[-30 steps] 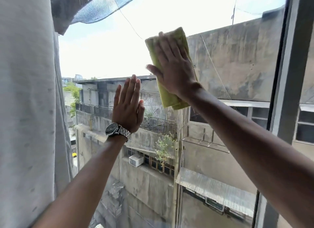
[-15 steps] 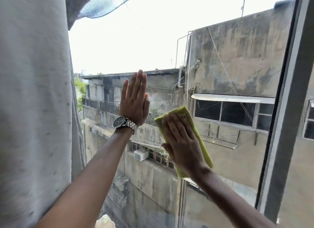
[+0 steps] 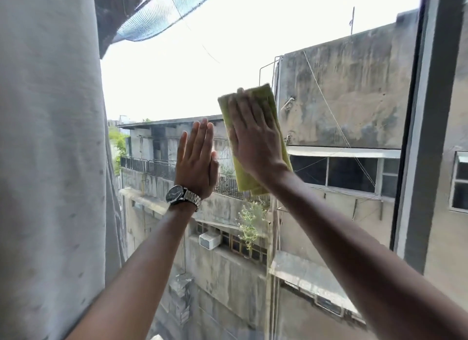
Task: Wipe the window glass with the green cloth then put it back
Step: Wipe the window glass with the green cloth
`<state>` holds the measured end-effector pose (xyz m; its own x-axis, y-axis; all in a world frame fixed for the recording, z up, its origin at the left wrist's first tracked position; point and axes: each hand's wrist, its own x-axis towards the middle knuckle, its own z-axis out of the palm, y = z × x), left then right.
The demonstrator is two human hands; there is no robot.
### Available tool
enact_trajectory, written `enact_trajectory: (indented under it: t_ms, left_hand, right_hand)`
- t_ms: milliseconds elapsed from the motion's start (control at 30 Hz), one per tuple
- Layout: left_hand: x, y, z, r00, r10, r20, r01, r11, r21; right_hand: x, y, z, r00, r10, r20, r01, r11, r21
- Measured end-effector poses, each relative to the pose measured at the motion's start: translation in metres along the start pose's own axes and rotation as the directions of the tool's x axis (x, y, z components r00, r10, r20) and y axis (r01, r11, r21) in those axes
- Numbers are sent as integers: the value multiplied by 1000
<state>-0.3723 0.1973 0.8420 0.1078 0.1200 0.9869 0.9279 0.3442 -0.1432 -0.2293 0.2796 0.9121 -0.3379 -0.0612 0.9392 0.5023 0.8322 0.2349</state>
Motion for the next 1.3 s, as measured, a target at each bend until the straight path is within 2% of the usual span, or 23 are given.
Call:
enact_trajectory:
  t_ms: [133, 233, 367, 500, 600, 767, 933, 1100, 1200, 1300]
  left_hand:
    - [0, 0, 1, 1000, -6, -5, 6, 1000, -6]
    - [0, 1, 1, 1000, -10, 5, 10, 1000, 3]
    - [0, 3, -1, 1000, -4, 1, 4, 1000, 8]
    - [1, 4, -1, 1000, -22, 14, 22, 1000, 11]
    - [2, 5, -2, 1000, -24, 12, 24, 1000, 14]
    - [2, 6, -3, 999, -24, 26, 24, 1000, 9]
    - [1, 3, 2, 1000, -19, -6, 19, 1000, 4]
    - [-1, 2, 3, 1000, -7, -26, 8, 1000, 6]
    - [0, 3, 4, 999, -2, -41, 3, 1000, 6]
    - [-1, 3, 3, 999, 0, -49, 1, 1000, 11]
  right_hand:
    - [67, -3, -13, 997, -28, 73, 28, 1000, -2]
    - [62, -3, -11, 999, -43, 31, 44, 998, -36]
    - [-9, 1, -1, 998, -59, 4, 59, 998, -18]
    - [-123, 16, 2, 995, -63, 74, 61, 998, 18]
    - [-195, 35, -1, 990, -43, 133, 46, 999, -21]
    - [-232, 59, -9, 982, -33, 188, 31, 999, 10]
    - [-186, 60, -9, 993, 10, 117, -14, 999, 36]
    - [-65, 72, -21, 999, 51, 6, -51, 998, 25]
    - [14, 87, -33, 997, 78, -10, -77, 997, 25]
    - [58, 94, -43, 994, 102, 26, -102, 995, 5]
